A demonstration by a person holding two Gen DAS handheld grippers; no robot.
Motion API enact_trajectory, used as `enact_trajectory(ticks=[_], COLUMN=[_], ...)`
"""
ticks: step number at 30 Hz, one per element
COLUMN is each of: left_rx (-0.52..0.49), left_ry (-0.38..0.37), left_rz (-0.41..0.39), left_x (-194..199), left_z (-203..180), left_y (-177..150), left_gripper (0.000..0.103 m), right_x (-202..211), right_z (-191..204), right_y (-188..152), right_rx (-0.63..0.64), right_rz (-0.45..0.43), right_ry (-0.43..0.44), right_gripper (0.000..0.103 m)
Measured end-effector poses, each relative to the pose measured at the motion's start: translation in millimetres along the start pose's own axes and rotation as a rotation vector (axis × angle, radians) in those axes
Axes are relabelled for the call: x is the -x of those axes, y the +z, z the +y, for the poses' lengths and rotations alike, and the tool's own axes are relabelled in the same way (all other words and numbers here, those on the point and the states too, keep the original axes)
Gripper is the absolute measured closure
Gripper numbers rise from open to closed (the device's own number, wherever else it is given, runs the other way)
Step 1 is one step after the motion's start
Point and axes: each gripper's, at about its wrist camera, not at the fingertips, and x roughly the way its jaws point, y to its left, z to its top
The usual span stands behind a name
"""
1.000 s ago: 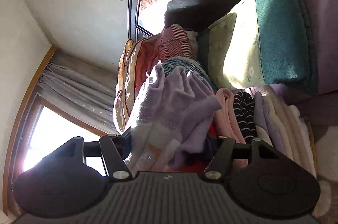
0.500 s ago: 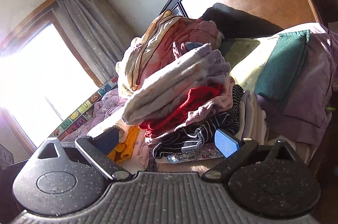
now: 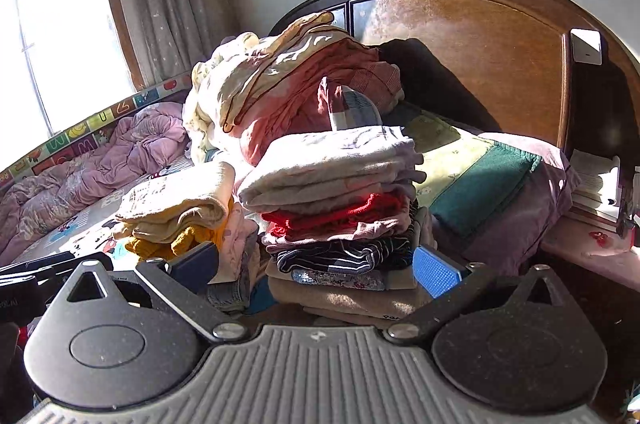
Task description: Fold clothes
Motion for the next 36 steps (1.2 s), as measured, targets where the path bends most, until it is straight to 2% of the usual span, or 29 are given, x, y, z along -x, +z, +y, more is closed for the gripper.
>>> enact_trajectory(ticks=[7,16,27,36], left_rx=[-0.059,-0.024,-0.059,-0.066], left_ry=[0.027,0.116,0.116,0.085], left_rz=[-0.005,0.020,0.017,0.018], left_x=[-6.2,-14.7,-5.7,-0.2], left_z=[-22.3,-21.8,-26.8,-27.1], left_y=[6.9,7.0,8.6,8.6], left_gripper=[0.000,0.000,0.000,0.000], right_x=[-2.9,-5.2,-6.5,-1.6], right_z=[3.3,5.1,12.2,16.4], right_y=[4.5,9.8,6.2,2.2], right_rx=[0.016,0.031,0.042,0.048], right_rz=[0.056,0.045,0.056,0.061], right_ry=[-0.049,-0.096,-0.094,-0.092], right_gripper=[0.000,0.000,0.000,0.000])
